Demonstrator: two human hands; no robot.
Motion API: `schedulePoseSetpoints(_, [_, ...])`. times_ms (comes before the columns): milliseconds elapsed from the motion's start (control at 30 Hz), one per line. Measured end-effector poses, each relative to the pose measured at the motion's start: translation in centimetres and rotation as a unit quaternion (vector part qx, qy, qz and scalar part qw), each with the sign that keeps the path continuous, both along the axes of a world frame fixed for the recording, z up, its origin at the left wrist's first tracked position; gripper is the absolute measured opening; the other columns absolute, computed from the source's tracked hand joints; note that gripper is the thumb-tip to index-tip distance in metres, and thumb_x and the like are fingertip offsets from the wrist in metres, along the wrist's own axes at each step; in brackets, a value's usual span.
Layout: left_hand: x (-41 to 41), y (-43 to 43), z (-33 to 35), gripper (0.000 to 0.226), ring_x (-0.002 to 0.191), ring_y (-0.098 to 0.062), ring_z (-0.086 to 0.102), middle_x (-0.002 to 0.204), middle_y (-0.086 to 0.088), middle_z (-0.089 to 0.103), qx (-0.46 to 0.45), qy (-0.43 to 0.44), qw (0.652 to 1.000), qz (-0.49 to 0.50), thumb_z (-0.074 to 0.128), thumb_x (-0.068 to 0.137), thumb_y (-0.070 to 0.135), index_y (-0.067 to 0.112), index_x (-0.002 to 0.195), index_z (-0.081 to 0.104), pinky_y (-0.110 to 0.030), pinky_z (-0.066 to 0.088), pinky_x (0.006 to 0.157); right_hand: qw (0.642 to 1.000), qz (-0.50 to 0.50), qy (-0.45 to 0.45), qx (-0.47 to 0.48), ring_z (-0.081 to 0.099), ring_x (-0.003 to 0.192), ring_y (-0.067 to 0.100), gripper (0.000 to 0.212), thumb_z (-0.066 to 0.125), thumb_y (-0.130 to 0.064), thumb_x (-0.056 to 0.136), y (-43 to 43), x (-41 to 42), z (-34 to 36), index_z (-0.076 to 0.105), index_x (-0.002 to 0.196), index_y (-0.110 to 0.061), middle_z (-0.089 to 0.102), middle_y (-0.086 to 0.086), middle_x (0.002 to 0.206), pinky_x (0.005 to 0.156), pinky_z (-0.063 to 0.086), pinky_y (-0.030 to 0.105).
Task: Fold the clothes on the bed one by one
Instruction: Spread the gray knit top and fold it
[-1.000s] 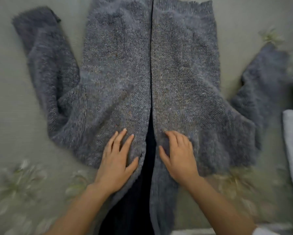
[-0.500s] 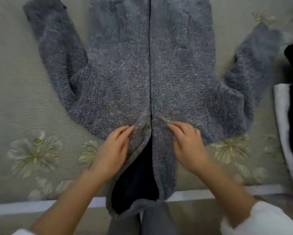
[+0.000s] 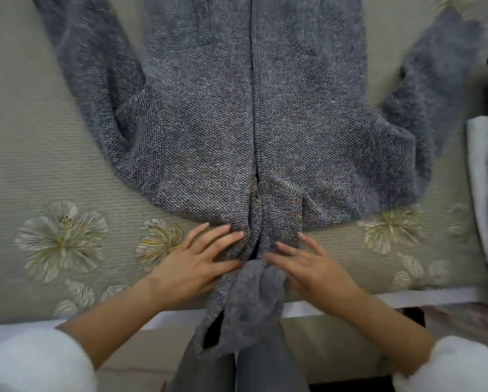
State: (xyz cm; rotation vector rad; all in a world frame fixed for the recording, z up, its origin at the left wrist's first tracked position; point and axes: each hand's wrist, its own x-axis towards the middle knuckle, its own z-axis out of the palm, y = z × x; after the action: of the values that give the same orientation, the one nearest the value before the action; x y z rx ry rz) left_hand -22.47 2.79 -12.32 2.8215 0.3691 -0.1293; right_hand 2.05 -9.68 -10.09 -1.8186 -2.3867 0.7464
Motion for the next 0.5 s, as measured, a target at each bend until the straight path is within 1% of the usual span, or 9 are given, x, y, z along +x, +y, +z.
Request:
schedulePoseSetpoints(67, [0.0,0.4,1.2,0.033,0.125,-0.025,0.042,0.138,-0.002,0.049,-0.007,-0.038,0.999,0.001,0.051,0.082,0.039,0.031,0.107,0.071,-0.046,0.027,0.106,0.983,-0.124,0.097,-0.095,0.066,0.086,-0.003,0.044,0.050,-0.009,0.093,0.9,1.5,2.1,0.053,0.135,-0.024,0.068,-0.008,0.074,0.089,0.043,0.005])
schedulePoseSetpoints(100, [0.0,0.5,1.9,0.033,0.123,-0.023,0.048,0.132,-0.001,0.057,-0.022,-0.051,0.998,-0.010,0.045,0.087,0.038,0.028,0.103,0.073,-0.044,0.029,0.107,0.971,-0.164,0.116,-0.128,0.059,0.073,-0.012,0.048,0.050,-0.007,0.095,1.3,2.4,3.2,0.048,0.136,-0.031,0.054,-0.017,0.063,0.070,0.039,-0.003])
schedulePoseSetpoints(133, [0.1,0.5,2.5,0.036,0.121,-0.020,0.054,0.126,0.001,0.063,-0.047,-0.061,0.997,-0.028,0.039,0.094,0.037,0.025,0.101,0.073,-0.042,0.029,0.110,0.966,-0.179,0.125,-0.141,0.054,0.063,-0.013,0.050,0.048,-0.005,0.096,1.5,3.2,3.9,0.046,0.135,-0.035,0.041,-0.019,0.056,0.058,0.037,0.000])
schedulePoseSetpoints(200, [0.6,0.6,4.0,0.047,0.112,-0.013,0.062,0.116,0.003,0.068,-0.125,-0.071,0.988,-0.054,0.027,0.101,0.032,0.018,0.103,0.071,-0.037,0.029,0.114,0.965,-0.162,0.134,-0.158,0.048,0.053,-0.002,0.049,0.045,-0.008,0.098,1.8,4.2,4.8,0.045,0.133,-0.042,0.035,-0.015,0.049,0.049,0.036,0.012])
schedulePoseSetpoints(267, [1.3,1.4,5.3,0.035,0.101,-0.009,0.065,0.107,0.004,0.070,-0.188,-0.096,0.977,-0.035,0.035,0.096,0.025,0.017,0.108,0.067,-0.025,0.026,0.114,0.958,-0.161,0.165,-0.173,0.041,0.045,0.006,0.044,0.043,-0.016,0.100,2.3,4.7,5.5,0.047,0.130,-0.048,0.047,-0.010,0.049,0.047,0.038,0.025])
schedulePoseSetpoints(333, [2.1,2.9,6.0,0.025,0.091,-0.004,0.063,0.097,0.010,0.070,-0.260,-0.143,0.954,0.044,0.045,0.089,0.022,0.025,0.109,0.059,-0.016,0.039,0.101,0.923,-0.231,0.259,-0.165,0.046,0.045,0.010,0.039,0.044,-0.021,0.100,4.1,4.7,7.1,0.055,0.121,-0.052,0.066,-0.004,0.064,0.046,0.044,0.027])
schedulePoseSetpoints(400, [3.4,4.9,6.8,0.018,0.080,0.003,0.063,0.089,0.016,0.067,-0.353,-0.193,0.900,0.170,0.052,0.087,0.024,0.028,0.103,0.059,-0.019,0.051,0.075,0.885,-0.312,0.321,-0.129,0.054,0.050,-0.004,0.038,0.045,-0.020,0.100,7.1,5.6,8.3,0.067,0.097,-0.051,0.069,-0.009,0.069,0.047,0.044,0.014])
schedulePoseSetpoints(467, [5.3,7.6,6.8,0.014,0.065,0.004,0.059,0.074,0.013,0.066,-0.410,-0.242,0.817,0.324,0.057,0.081,0.033,0.021,0.080,0.064,-0.021,0.050,0.063,0.858,-0.390,0.320,-0.095,0.056,0.052,-0.009,0.041,0.046,-0.023,0.101,11.1,7.1,8.4,0.068,0.071,-0.041,0.064,-0.019,0.059,0.049,0.043,0.008])
schedulePoseSetpoints(500, [6.4,9.3,6.5,0.021,0.063,0.003,0.056,0.069,0.011,0.064,-0.422,-0.254,0.776,0.395,0.057,0.081,0.039,0.020,0.074,0.062,-0.019,0.047,0.061,0.843,-0.431,0.311,-0.084,0.056,0.057,-0.009,0.037,0.047,-0.028,0.100,13.1,8.0,7.8,0.068,0.070,-0.033,0.065,-0.019,0.060,0.053,0.043,0.010])
